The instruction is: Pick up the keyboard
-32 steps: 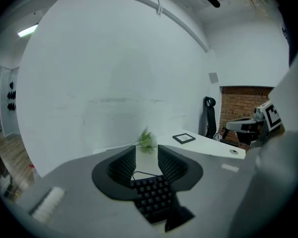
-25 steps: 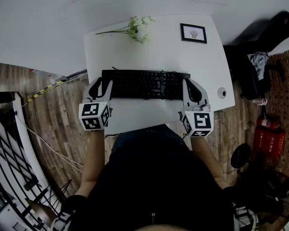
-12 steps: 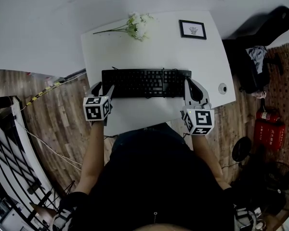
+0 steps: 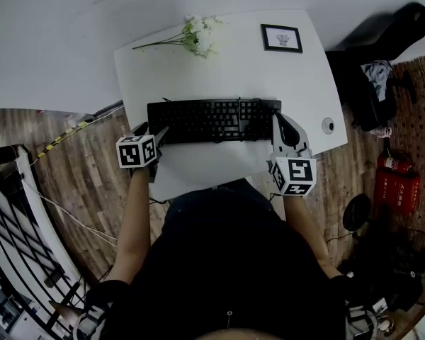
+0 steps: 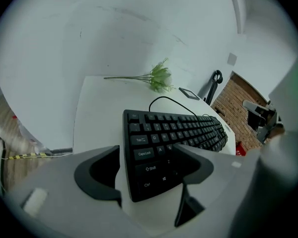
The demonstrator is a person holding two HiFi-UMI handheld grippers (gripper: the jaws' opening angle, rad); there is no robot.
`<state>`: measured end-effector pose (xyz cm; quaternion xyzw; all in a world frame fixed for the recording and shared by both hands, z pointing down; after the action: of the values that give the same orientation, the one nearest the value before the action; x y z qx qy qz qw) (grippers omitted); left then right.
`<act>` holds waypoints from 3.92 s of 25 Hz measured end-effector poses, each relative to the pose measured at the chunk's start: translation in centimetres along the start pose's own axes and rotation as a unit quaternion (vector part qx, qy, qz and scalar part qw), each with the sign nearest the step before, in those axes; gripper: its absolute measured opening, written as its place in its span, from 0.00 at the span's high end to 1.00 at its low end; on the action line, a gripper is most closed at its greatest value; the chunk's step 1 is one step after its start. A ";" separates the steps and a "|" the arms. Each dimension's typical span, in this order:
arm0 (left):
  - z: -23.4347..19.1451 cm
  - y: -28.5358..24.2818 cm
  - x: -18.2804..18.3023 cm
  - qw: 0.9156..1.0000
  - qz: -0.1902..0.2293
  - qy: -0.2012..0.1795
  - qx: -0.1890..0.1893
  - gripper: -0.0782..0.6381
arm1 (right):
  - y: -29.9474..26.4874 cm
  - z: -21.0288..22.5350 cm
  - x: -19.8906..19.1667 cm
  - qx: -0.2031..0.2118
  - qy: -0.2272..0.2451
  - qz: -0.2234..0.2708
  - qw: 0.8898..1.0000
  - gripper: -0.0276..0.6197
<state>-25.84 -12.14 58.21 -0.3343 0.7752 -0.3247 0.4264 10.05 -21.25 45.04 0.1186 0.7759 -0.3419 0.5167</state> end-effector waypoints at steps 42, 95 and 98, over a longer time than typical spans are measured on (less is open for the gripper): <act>1.9 1.6 0.9 0.999 0.005 -0.014 0.040 0.53 | -3.1 4.0 -13.5 0.115 -0.166 -0.219 0.955 0.63; 7.6 11.5 8.1 0.956 0.277 -0.099 -0.001 0.53 | -0.5 8.0 1.1 0.060 -0.112 -0.020 0.992 0.60; 8.2 12.6 8.5 0.942 0.313 -0.118 -0.003 0.53 | 0.4 8.0 2.1 0.042 -0.093 0.016 0.995 0.60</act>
<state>-25.19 -13.58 40.99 -0.1122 0.7859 -0.1307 0.5939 15.05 -26.56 41.16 0.1204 0.7076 -0.3759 0.5861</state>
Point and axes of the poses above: the fingertips, and each gripper's own axes: y backward along the fingers, z to its right, x out of its top, the point moved 6 cm from there along y, backward along the fingers, and after that the axes turned 13 degrees about y, right-handed, at the moved point
